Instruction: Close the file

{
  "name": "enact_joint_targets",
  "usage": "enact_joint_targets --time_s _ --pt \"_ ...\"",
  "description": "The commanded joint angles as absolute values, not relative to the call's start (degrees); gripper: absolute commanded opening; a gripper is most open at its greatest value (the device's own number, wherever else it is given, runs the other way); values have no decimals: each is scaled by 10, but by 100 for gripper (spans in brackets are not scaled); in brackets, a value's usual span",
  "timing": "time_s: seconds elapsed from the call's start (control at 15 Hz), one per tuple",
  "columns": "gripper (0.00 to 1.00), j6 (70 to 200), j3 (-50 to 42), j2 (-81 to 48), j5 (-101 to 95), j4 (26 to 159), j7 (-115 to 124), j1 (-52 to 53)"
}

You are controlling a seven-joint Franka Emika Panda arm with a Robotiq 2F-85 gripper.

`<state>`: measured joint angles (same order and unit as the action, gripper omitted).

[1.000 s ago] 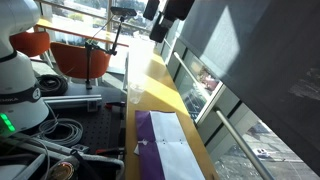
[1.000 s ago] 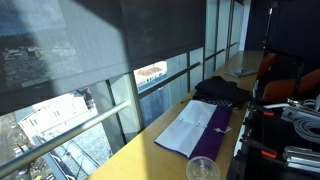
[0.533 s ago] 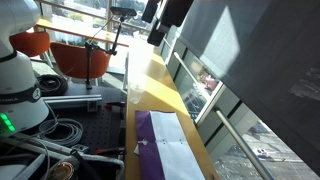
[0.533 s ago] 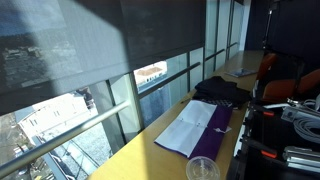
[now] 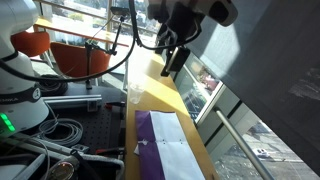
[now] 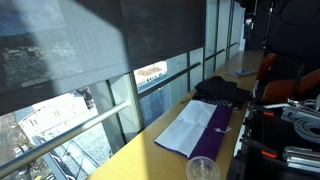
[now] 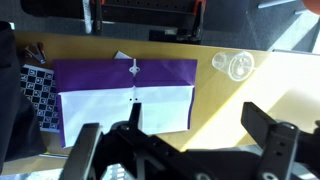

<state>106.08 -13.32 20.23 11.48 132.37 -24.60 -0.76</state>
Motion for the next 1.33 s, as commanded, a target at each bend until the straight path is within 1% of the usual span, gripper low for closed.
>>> enact_joint_targets --time_s 0.0,0.2,0.53,0.93,1.27 --pt "100 1166 -121 97 172 1311 -264 3" --pt "100 1214 -121 -5 235 1267 -301 -4" --pt "100 1208 -98 -151 331 1171 -397 -72" --pt "100 1221 -57 -299 334 1064 -469 -164" --pt "100 1258 -25 -402 314 986 -500 -203"
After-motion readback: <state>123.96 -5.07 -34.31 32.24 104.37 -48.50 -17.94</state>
